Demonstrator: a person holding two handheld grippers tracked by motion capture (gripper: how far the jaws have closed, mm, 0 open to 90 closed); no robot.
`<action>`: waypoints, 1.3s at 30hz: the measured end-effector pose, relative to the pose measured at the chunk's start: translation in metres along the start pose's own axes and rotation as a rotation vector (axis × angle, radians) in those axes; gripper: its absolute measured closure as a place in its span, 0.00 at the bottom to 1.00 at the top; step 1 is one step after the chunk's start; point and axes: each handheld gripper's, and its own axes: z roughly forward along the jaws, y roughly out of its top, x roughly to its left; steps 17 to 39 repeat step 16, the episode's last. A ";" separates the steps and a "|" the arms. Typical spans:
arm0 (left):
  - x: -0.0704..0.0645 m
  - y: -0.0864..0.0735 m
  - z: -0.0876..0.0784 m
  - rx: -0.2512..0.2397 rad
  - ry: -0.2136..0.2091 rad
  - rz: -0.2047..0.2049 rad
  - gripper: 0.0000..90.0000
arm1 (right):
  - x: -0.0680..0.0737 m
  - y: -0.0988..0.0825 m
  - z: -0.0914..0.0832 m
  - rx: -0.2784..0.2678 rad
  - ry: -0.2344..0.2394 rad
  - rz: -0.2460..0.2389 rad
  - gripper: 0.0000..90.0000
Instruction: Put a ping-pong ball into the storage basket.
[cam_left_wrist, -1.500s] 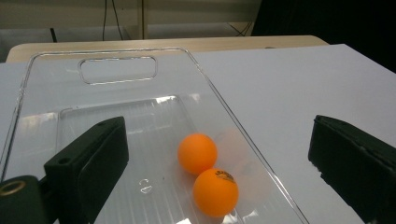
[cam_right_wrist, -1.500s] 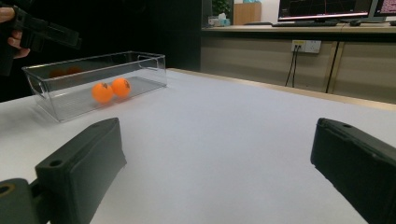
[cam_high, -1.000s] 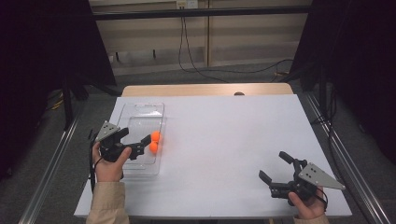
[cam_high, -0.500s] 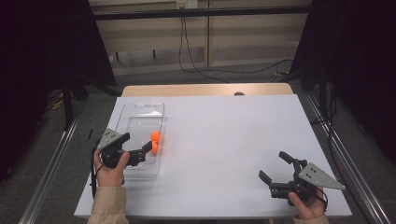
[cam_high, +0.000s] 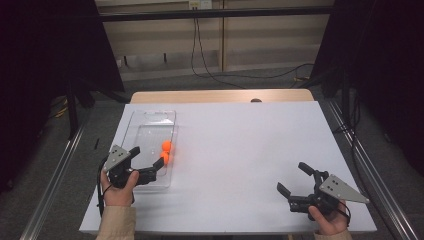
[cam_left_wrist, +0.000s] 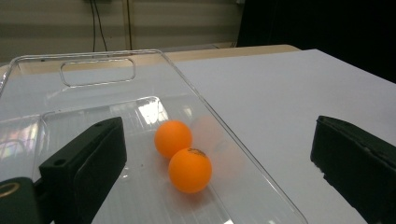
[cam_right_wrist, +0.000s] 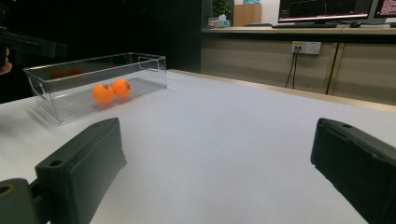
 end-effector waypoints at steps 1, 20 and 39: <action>0.000 -0.002 -0.001 0.000 0.001 -0.001 0.04 | 0.000 0.000 0.000 0.000 0.000 0.000 0.02; -0.004 -0.015 -0.010 -0.058 0.001 0.001 0.04 | 0.000 -0.001 0.001 0.005 0.001 0.000 0.02; -0.004 -0.015 -0.010 -0.058 0.001 0.001 0.04 | 0.000 -0.001 0.001 0.005 0.001 0.000 0.02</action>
